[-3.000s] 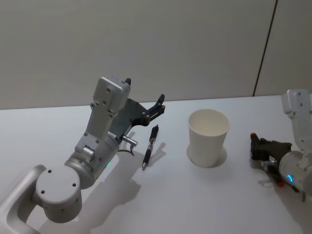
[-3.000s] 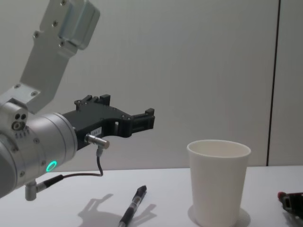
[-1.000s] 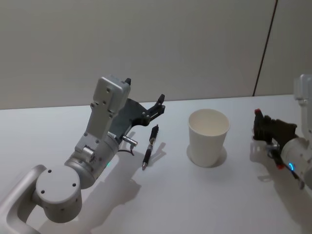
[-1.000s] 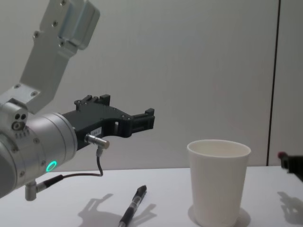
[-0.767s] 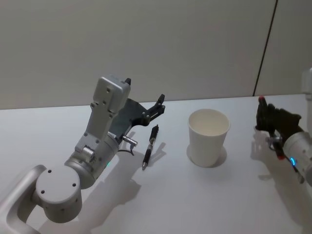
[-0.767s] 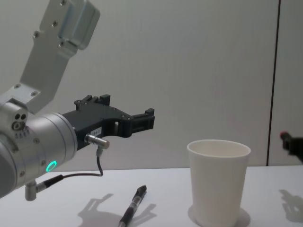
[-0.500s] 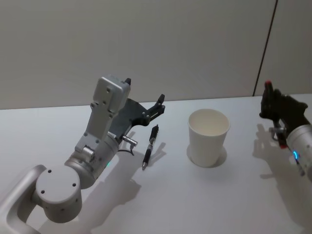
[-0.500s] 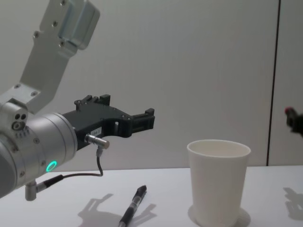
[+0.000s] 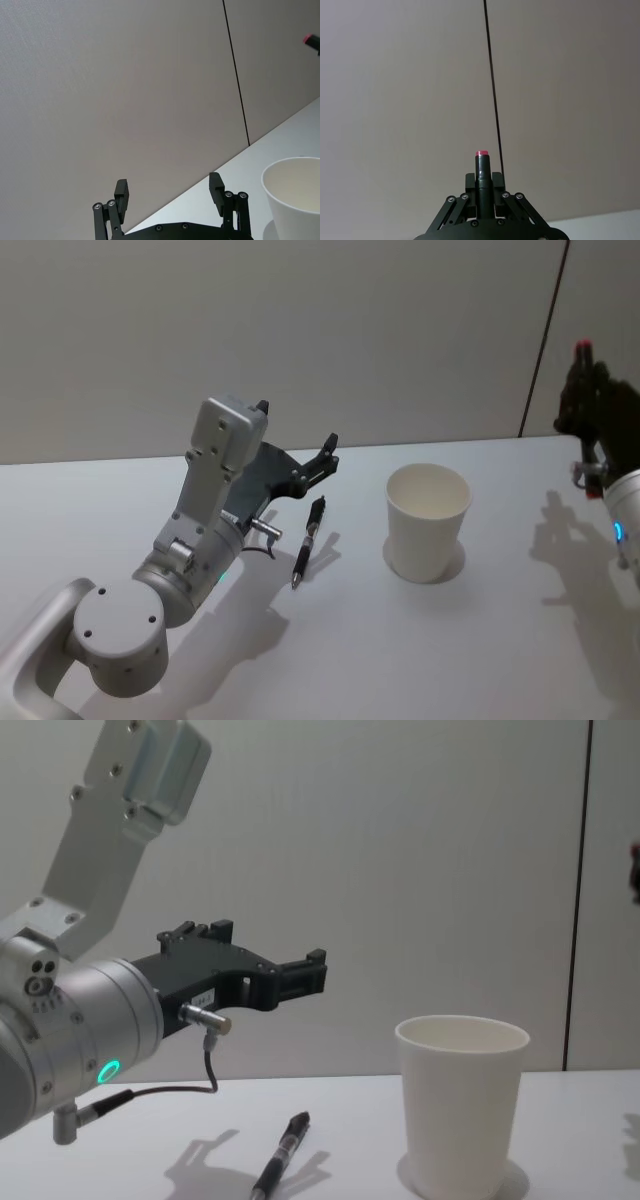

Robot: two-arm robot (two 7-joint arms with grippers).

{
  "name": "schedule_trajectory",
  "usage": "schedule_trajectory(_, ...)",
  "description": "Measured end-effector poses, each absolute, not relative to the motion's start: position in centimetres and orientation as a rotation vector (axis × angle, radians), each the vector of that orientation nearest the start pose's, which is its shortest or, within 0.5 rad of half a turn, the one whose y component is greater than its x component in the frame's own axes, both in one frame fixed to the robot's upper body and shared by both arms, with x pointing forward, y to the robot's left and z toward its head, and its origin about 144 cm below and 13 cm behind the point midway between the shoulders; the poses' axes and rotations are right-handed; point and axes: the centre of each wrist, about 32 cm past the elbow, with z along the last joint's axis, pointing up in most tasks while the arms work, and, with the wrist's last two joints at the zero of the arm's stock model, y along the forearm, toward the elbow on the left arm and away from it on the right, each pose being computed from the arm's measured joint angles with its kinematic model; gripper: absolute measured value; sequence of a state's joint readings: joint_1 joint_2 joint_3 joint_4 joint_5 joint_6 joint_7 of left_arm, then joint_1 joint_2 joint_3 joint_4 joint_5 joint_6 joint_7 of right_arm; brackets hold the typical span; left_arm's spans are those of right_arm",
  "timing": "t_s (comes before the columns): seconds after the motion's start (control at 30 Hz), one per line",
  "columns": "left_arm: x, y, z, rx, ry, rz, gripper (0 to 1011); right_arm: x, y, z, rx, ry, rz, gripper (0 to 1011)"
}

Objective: Place the pen into the pen holder.

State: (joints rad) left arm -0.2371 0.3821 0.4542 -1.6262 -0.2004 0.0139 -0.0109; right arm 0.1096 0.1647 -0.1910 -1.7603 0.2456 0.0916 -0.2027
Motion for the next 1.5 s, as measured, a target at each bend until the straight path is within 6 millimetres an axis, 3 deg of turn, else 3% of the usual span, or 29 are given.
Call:
schedule_trajectory(0.47,49.2,19.8,120.4,0.061,-0.268,1.124,1000,47.3,-20.1,124.2,0.351,-0.153,-1.558,185)
schedule_trajectory(0.93,49.2,19.8,120.4,0.061,-0.268,1.124,1001,47.3,-19.9,124.6,0.391,-0.175,-1.561,185)
schedule_trajectory(1.5,49.2,19.8,120.4,0.061,-0.268,1.124,1001,49.0,-18.2,125.4,0.541,-0.228,-1.508,185)
